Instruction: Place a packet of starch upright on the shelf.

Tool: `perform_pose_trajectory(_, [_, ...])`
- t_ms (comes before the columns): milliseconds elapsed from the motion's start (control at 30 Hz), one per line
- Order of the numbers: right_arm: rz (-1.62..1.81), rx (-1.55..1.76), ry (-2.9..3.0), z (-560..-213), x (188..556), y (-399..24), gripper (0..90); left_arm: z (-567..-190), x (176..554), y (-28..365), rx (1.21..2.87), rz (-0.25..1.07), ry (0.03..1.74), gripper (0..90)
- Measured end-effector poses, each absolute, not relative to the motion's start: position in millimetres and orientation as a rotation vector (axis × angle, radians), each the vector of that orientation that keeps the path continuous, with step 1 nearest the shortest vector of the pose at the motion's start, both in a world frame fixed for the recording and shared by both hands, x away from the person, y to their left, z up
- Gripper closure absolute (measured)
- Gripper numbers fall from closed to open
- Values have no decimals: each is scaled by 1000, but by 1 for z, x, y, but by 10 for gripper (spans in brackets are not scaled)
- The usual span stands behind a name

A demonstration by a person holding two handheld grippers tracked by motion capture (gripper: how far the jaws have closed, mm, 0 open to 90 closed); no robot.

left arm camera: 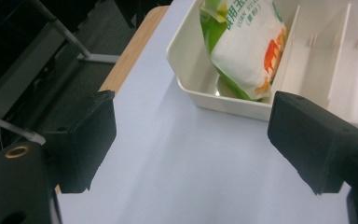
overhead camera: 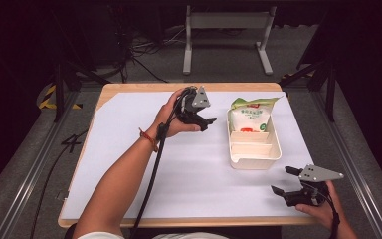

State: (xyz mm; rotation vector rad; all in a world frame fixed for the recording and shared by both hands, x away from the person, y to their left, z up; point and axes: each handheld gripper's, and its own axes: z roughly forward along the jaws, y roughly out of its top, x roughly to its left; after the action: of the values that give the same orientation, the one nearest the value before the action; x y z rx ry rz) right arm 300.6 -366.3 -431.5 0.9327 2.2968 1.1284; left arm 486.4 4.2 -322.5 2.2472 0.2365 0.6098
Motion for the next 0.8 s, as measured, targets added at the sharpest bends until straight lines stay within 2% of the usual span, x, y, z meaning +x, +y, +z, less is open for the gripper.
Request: perform_pose_trajectory(800, [1101,916,2292,-431,300,-364,130,-345,455,57,2311,634,257,112])
